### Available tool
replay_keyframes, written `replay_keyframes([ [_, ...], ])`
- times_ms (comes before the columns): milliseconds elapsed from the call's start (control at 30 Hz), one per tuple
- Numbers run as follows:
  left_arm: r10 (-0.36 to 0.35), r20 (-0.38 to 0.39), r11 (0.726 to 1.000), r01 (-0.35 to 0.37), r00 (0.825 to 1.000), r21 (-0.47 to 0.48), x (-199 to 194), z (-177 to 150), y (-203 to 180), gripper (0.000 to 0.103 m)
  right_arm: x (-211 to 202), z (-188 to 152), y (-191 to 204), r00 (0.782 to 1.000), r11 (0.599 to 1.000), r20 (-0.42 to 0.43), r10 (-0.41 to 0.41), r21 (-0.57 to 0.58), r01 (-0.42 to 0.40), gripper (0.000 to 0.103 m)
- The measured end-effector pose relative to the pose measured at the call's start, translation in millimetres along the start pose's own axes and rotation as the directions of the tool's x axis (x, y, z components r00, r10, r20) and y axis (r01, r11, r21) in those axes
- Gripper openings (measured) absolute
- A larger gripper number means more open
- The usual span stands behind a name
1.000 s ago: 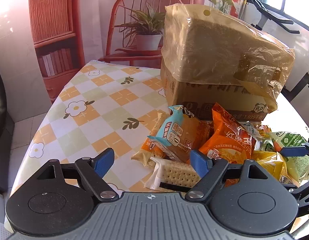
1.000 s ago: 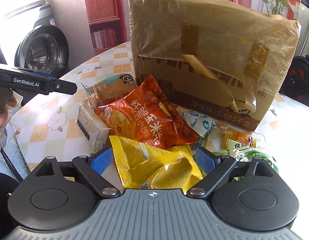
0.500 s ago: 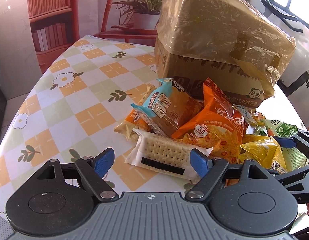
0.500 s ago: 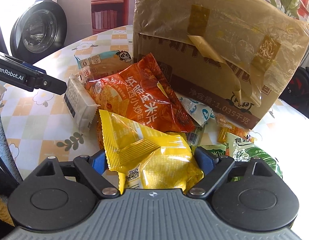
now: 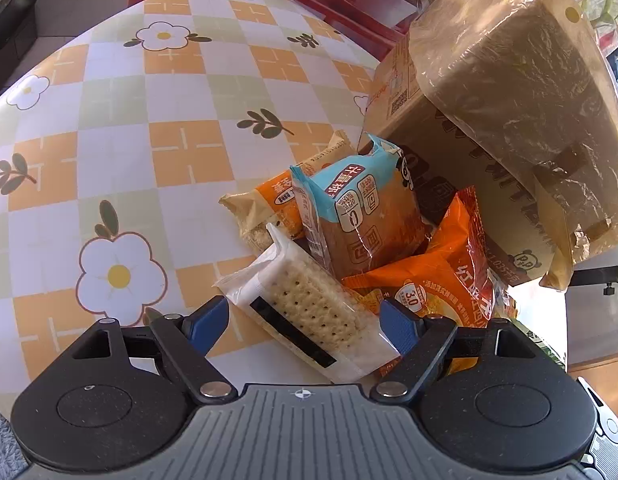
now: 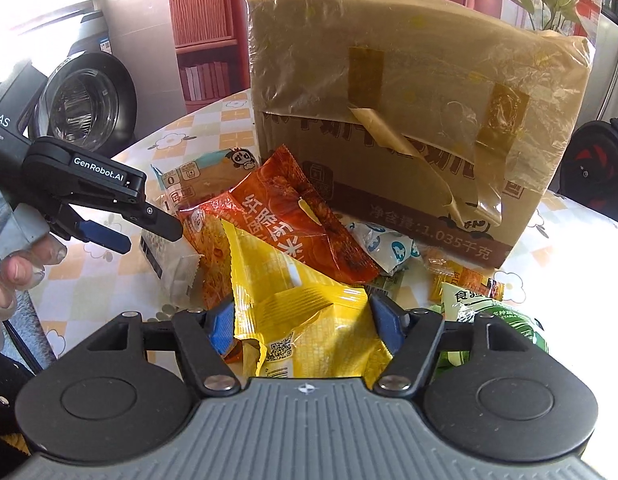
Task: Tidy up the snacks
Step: 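Grasp the cracker packet with the left gripper while the right grasps the yellow bag, then carry both packets over the box and open both grippers to drop them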
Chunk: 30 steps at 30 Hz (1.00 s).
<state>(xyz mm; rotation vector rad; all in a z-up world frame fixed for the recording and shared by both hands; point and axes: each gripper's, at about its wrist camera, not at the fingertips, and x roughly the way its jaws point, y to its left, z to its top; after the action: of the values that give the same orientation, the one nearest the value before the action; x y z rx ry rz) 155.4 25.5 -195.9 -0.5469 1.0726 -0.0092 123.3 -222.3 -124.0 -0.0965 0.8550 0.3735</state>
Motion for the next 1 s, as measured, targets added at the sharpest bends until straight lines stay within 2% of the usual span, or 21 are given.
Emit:
replay_keyframes([
  [100,0.008,0.004,1.000,-0.007,1.000,-0.007,8,1,-2,0.085,0,0,-1,1.000,1.000,0.005,0.000,0.009,0.000,0.069],
  [233,0.037,0.040,0.996,-0.040,0.999,0.077,13,-6,-14,0.088,0,0,-2,1.000,1.000,0.008,-0.002,0.017,0.002,0.069],
  [333,0.026,0.059,0.993,-0.033,0.998,0.116,15,-12,-19,0.087,0,0,-3,1.000,1.000,0.011,-0.003,0.024,0.002,0.069],
  [400,0.008,0.065,0.990,-0.017,0.998,0.142,14,-15,-20,0.077,-1,0,-2,1.000,1.000,0.013,-0.002,0.027,0.002,0.069],
  [433,-0.001,0.062,0.985,-0.010,0.998,0.171,13,-16,-22,0.062,-1,0,-2,1.000,1.000,0.014,-0.002,0.028,0.002,0.069],
  [467,0.006,0.064,0.978,-0.019,0.998,0.208,11,-17,-26,0.037,-1,-1,-2,1.000,1.000,0.015,-0.002,0.028,0.002,0.069],
  [500,0.019,0.069,0.970,-0.035,0.997,0.241,9,-19,-29,0.031,-1,-1,-2,1.000,1.000,0.017,-0.002,0.029,0.001,0.069],
  [567,0.040,0.082,0.955,-0.062,0.996,0.290,7,-24,-29,0.029,-3,-1,-2,1.000,0.999,0.022,0.000,0.032,-0.001,0.069],
  [700,0.009,0.071,0.967,-0.026,0.997,0.255,6,-22,-16,0.029,-3,-1,-3,1.000,0.999,0.023,0.003,0.036,-0.004,0.069],
  [1000,0.024,0.055,0.961,-0.038,0.998,0.274,3,-21,-6,0.032,-6,-1,-5,0.999,0.999,0.039,0.007,0.047,-0.009,0.069],
])
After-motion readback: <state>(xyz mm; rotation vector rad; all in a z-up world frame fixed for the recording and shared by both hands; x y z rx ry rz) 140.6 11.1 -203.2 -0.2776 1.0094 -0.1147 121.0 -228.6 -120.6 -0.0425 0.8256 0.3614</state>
